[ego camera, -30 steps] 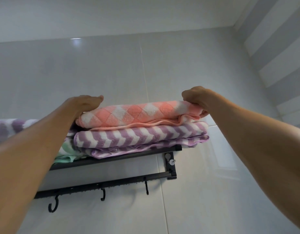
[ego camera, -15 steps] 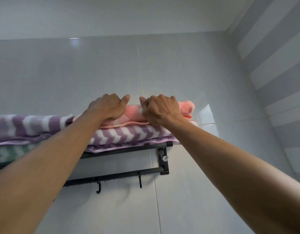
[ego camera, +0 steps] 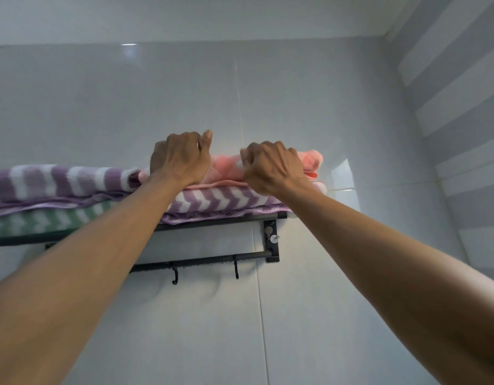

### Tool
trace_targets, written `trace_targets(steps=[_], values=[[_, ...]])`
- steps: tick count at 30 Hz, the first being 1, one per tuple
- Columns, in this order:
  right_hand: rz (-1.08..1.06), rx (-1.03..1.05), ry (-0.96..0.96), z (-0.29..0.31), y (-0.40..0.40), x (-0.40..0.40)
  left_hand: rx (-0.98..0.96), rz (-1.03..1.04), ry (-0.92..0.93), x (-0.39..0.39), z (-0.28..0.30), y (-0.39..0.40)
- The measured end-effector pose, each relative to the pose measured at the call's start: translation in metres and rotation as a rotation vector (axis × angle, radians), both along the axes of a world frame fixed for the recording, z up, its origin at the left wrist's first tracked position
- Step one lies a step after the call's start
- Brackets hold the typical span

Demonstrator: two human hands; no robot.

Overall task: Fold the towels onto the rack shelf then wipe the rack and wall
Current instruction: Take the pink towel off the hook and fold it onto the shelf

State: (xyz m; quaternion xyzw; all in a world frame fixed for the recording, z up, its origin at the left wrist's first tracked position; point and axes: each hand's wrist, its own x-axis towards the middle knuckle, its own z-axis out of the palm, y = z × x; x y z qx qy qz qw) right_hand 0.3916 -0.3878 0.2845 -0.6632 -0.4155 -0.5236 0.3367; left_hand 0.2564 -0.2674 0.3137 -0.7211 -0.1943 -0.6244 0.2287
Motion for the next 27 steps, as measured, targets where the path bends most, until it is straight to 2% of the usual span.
trace_targets(steps=[7,14,21,27], values=[[-0.013,-0.026,0.014,-0.027,-0.031,-0.060,0.039,-0.105,0.005,-0.061,-0.034,-0.023],[0.054,-0.062,0.152,-0.085,-0.060,-0.150,-0.035,-0.228,0.083,-0.144,-0.096,-0.046],[0.055,-0.208,0.331,-0.175,-0.093,-0.239,-0.269,-0.415,0.188,-0.209,-0.192,-0.064],[0.022,-0.331,0.477,-0.231,-0.135,-0.269,-0.479,-0.555,0.205,-0.235,-0.250,-0.087]])
